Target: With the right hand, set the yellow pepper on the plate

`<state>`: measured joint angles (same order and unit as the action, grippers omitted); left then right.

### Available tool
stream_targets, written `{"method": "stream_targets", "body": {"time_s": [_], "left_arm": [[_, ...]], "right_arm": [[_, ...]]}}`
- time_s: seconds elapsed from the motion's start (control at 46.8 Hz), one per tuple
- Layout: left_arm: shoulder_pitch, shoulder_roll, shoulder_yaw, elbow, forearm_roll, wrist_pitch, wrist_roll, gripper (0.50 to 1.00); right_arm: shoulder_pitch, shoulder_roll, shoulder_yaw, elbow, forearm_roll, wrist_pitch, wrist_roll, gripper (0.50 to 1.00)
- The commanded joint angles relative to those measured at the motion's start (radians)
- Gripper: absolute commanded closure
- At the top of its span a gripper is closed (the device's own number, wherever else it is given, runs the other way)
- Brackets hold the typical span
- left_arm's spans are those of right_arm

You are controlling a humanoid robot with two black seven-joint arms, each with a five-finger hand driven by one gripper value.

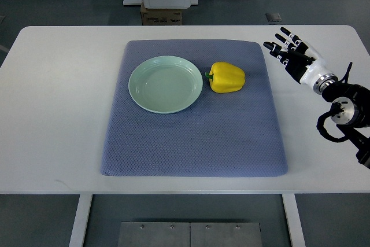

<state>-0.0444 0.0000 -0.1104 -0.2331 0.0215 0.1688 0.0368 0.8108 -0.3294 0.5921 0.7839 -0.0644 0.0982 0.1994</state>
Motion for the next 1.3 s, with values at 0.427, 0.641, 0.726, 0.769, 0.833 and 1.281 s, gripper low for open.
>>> {"method": "stream_targets", "body": {"time_s": [0.427, 0.641, 0.726, 0.769, 0.833, 1.281], "left_arm": [[0.003, 0.000, 0.000, 0.000, 0.000, 0.000, 0.000, 0.500], [0.003, 0.000, 0.000, 0.000, 0.000, 0.000, 0.000, 0.500], [0.003, 0.000, 0.000, 0.000, 0.000, 0.000, 0.000, 0.500], [0.003, 0.000, 0.000, 0.000, 0.000, 0.000, 0.000, 0.500], [0.003, 0.000, 0.000, 0.000, 0.000, 0.000, 0.000, 0.500], [0.003, 0.000, 0.000, 0.000, 0.000, 0.000, 0.000, 0.500]], "right_arm": [[0.001, 0.000, 0.000, 0.000, 0.000, 0.000, 0.000, 0.500], [-0.001, 0.001, 0.000, 0.000, 0.000, 0.000, 0.000, 0.500], [-0.001, 0.000, 0.002, 0.000, 0.000, 0.000, 0.000, 0.500], [-0.001, 0.000, 0.002, 0.000, 0.000, 0.000, 0.000, 0.500], [0.001, 0.000, 0.002, 0.000, 0.000, 0.000, 0.000, 0.500], [0.002, -0.002, 0.003, 0.000, 0.000, 0.000, 0.002, 0.500]]}}
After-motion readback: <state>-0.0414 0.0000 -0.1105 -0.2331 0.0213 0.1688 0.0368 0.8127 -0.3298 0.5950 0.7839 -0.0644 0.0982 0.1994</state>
